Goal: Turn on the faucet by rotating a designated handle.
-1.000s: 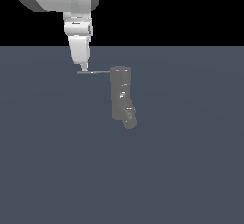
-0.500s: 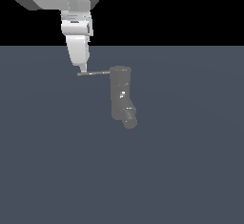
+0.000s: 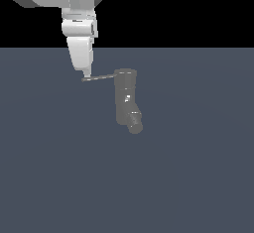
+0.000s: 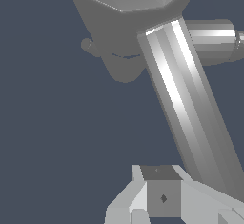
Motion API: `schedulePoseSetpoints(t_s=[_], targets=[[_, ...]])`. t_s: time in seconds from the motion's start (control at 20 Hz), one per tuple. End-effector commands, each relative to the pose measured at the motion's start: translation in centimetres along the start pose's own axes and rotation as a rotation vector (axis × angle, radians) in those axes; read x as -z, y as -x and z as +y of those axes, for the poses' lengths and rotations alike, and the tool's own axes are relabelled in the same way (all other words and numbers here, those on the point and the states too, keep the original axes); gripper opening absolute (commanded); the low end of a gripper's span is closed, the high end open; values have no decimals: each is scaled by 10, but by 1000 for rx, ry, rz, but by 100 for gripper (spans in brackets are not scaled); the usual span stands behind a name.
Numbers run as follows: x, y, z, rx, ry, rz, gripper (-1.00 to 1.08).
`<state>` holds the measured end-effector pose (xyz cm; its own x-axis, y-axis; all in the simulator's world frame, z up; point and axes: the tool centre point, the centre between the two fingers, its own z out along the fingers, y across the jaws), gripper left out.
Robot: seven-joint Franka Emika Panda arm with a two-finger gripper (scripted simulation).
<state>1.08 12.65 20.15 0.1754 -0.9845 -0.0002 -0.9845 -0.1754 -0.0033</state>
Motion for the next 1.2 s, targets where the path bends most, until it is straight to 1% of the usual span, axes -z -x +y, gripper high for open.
schedulePoseSetpoints(t_s=[0.0, 0.5, 0.55, 0.6, 1.15], targets=[[0, 1, 9, 2, 4, 1, -100], [0, 0, 39, 2, 3, 0, -100], [0, 0, 39, 2, 3, 0, -100], [0, -2, 35, -2, 1, 0, -100], [0, -29, 63, -1, 2, 0, -100]])
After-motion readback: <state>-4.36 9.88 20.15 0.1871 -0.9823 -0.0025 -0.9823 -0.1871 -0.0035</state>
